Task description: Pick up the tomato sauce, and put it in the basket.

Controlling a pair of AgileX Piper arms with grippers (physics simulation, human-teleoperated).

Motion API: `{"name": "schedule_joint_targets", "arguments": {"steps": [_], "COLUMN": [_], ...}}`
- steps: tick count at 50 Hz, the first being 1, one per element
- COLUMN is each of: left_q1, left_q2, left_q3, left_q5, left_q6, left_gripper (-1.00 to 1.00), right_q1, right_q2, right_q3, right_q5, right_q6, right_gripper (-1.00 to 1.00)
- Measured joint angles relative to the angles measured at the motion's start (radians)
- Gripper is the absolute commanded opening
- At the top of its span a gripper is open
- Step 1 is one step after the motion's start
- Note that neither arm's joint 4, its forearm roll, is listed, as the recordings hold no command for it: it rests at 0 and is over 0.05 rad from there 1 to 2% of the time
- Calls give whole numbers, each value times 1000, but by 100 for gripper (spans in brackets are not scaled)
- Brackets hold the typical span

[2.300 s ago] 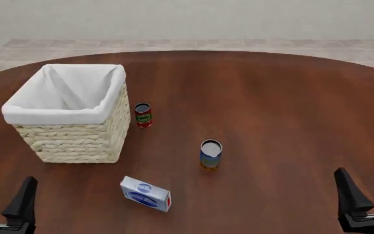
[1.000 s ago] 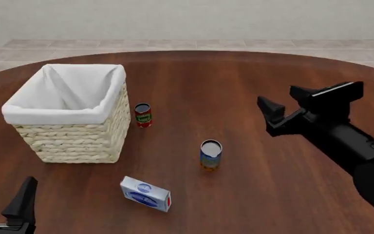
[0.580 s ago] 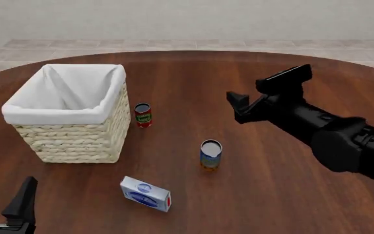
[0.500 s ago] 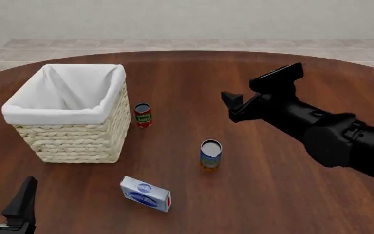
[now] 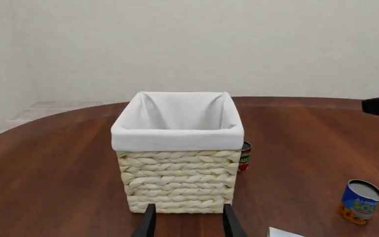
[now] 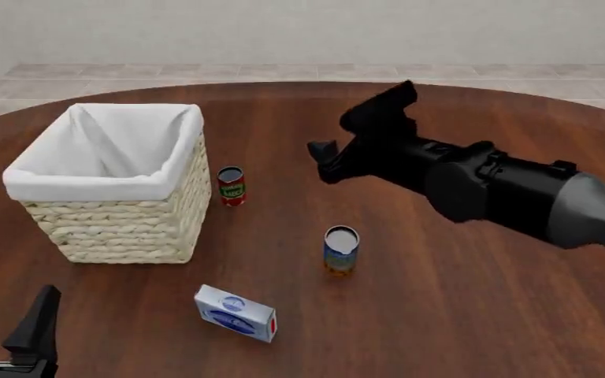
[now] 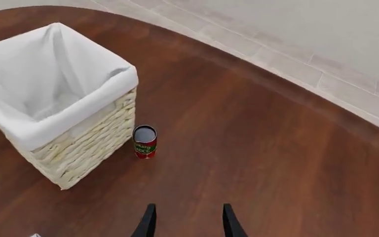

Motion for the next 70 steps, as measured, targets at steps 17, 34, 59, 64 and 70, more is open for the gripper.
{"name": "schedule_joint_targets", "arguments": {"steps": [17,34,59,64,70], "left_q1": [0,0,0,0,0], "left_q2": [0,0,0,0,0], "left_q3": [0,0,0,0,0], "left_q5": [0,0,0,0,0], "left_q6": [0,0,0,0,0], "left_gripper": [100,100,100,100,100], "right_q1": [57,85,93,94,94], "right_q2": [177,309,456,481,511], "right_q3": [-210,-363,-514,-538,-567], "right_q5": [92,168,221,226,231], "right_q6": [-30,-58,-75,-74,-72], "right_gripper": [100,100,100,100,100]}}
